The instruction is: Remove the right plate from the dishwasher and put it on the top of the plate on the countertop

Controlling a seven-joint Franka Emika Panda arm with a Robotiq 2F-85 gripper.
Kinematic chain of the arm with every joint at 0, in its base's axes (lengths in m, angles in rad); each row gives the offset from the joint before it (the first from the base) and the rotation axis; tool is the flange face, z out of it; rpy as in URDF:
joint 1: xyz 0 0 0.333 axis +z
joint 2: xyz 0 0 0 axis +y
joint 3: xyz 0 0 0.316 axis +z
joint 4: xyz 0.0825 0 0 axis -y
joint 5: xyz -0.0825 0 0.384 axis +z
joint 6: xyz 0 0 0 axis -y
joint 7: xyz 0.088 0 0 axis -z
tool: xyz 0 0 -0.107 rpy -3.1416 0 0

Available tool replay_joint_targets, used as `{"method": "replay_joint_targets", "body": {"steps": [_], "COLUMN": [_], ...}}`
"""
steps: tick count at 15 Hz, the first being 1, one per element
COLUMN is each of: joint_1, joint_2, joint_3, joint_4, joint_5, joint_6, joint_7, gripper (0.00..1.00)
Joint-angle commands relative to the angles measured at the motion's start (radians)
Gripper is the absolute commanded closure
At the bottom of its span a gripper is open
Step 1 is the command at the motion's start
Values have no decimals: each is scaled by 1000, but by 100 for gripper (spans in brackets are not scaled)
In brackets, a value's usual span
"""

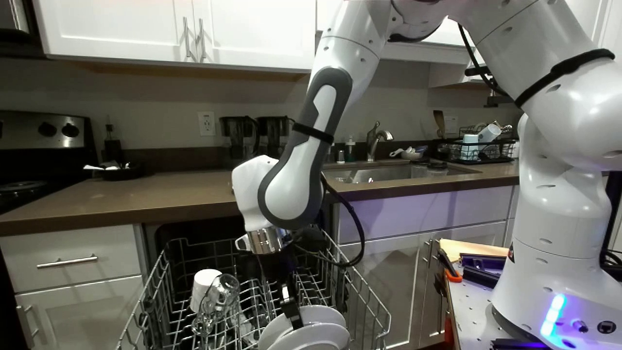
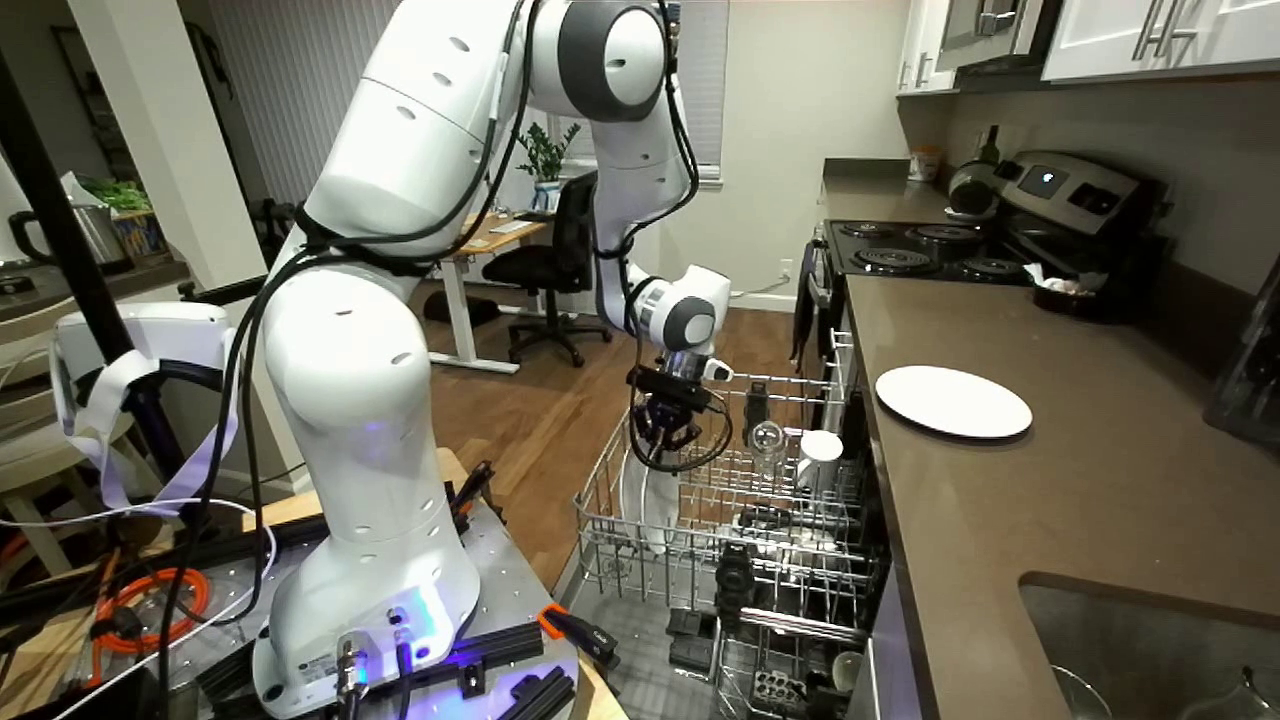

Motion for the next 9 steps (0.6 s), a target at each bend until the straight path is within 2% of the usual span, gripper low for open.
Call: {"method": "replay_joint_targets", "body": {"steps": [1,9], "joint_1": [-9,-7], "joint_2": [-36,-137], "joint_3": [-5,-15], "joint_4": [28,20], "joint_5": [38,65], "joint_6": [-123,-225], "joint_7": [-49,-47], "gripper": [92,92]}}
